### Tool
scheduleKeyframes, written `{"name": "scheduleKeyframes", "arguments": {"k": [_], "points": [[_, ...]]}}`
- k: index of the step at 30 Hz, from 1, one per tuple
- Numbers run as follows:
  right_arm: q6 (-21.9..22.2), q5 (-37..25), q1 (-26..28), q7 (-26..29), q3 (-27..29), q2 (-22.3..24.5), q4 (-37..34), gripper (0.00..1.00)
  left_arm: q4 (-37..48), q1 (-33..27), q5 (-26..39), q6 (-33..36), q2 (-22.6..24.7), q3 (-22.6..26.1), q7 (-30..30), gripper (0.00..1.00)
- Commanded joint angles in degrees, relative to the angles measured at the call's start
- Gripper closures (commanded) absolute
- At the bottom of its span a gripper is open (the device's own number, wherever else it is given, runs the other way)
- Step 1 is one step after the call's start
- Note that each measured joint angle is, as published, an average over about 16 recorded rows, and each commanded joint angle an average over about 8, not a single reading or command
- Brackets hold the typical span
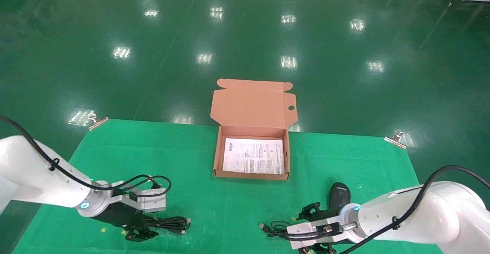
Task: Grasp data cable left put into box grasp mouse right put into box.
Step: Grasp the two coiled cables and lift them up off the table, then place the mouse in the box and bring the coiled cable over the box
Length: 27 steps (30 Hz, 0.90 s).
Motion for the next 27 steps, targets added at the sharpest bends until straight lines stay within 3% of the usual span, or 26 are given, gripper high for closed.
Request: {"name": "scheduleKeyframes", "arguments": {"k": [1,27], "points": [[0.0,0.0,0.0,0.0,0.0,0.0,0.0,1.0,-0.1,0.0,0.0,0.0,0.0,0.0,0.0,1.0],[-0.3,1.2,0.6,1.8,1.3,1.3,1.0,1.0,-1.9,-0.2,-0.9,0.6,-1.2,-0.6,1.4,1.0]]}}
